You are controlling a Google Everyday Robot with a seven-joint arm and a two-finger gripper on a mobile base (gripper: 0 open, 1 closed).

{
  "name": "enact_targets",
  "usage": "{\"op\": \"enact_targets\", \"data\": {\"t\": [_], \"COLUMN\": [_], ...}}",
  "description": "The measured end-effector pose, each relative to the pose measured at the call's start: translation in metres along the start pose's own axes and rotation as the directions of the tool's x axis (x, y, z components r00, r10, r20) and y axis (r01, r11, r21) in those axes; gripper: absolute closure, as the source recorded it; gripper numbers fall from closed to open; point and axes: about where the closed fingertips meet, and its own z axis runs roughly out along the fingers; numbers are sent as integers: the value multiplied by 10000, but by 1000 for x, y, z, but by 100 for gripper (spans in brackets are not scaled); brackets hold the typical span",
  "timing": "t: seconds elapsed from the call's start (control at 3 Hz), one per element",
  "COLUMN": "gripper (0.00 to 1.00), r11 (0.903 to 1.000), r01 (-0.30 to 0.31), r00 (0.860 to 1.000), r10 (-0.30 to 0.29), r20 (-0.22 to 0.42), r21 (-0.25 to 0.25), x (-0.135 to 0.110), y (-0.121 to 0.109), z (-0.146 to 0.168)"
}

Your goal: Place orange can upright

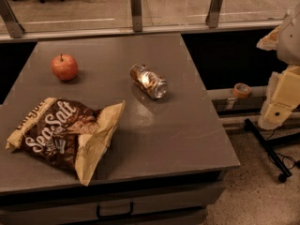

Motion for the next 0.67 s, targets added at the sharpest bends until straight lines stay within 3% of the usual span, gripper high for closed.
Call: {"op": "enact_targets", "data": {"t": [0.33, 0.67], "gripper": [0, 0], "r11": [10000, 9956], "r01": [-3, -935], "r00": [10000, 9946], "r10": [3, 938], "r20": [2, 452], "r21": [2, -80], "x": [0, -14], "y": [0, -15], "z": [0, 6]}}
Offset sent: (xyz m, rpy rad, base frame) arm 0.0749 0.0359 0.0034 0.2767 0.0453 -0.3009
